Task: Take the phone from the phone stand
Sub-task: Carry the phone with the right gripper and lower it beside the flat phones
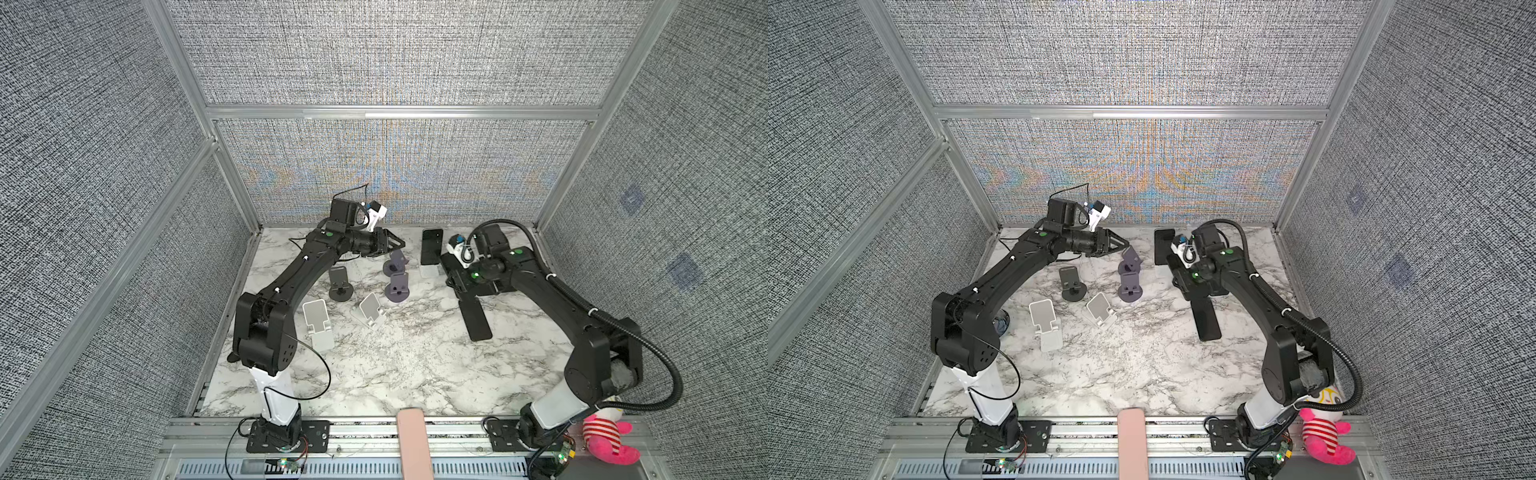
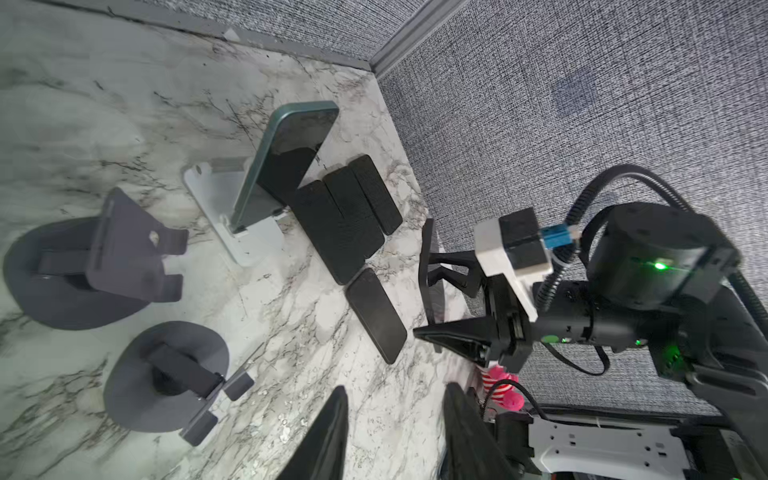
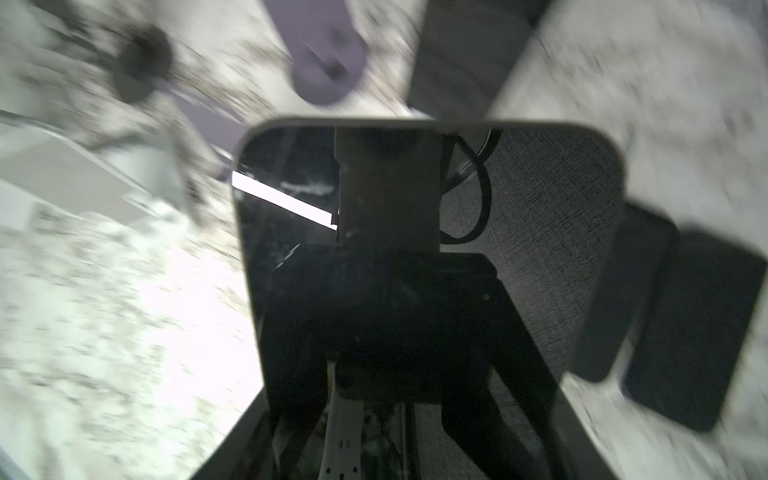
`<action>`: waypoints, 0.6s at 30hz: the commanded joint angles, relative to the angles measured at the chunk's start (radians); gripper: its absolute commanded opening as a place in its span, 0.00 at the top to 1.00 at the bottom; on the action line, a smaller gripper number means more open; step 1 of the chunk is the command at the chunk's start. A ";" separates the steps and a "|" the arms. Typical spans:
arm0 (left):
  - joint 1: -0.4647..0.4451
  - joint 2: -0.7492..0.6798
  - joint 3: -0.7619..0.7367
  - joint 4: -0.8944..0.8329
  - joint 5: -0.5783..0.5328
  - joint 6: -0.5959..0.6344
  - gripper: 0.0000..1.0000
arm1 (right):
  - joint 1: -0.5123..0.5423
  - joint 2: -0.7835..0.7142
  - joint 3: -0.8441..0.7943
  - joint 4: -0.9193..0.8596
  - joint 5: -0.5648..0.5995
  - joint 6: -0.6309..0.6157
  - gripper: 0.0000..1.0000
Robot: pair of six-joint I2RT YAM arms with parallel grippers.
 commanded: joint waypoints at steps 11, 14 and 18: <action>-0.014 0.024 0.016 0.040 -0.134 0.062 0.59 | -0.271 0.037 -0.198 0.008 0.109 -0.111 0.94; -0.014 0.039 0.017 0.045 -0.135 0.071 0.59 | -0.305 0.068 -0.222 0.055 0.071 -0.116 0.93; -0.014 0.046 0.006 0.071 -0.117 0.064 0.59 | -0.312 0.116 -0.216 0.061 0.072 -0.119 0.92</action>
